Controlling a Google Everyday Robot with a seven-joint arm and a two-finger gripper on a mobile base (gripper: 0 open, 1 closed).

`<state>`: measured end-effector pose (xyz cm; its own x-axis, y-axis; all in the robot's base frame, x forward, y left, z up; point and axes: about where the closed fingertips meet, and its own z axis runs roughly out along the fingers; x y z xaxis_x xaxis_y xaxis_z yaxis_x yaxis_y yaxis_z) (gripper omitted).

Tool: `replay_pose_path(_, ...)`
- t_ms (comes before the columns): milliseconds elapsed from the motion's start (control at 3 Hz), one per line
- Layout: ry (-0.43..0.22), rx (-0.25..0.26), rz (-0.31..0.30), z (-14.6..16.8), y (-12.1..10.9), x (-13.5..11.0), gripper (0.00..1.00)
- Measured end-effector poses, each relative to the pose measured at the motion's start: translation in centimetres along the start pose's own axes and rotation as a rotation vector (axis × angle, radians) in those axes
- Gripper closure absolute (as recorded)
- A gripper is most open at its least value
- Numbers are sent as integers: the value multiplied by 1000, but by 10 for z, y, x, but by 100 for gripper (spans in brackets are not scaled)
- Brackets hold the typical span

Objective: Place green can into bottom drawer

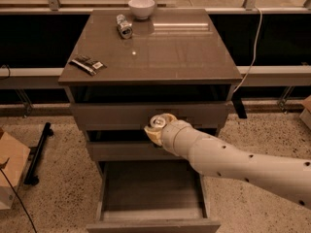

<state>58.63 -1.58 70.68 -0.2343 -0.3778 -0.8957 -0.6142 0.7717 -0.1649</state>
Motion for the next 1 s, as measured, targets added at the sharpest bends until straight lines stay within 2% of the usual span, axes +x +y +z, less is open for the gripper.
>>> replay_pose_path(333, 4, -2, 28, 9, 0, 15, 100)
replay_pose_path(667, 6, -8, 31, 10, 2, 17, 100)
replay_pose_path(1000, 8, -57, 55, 15, 15, 39, 100)
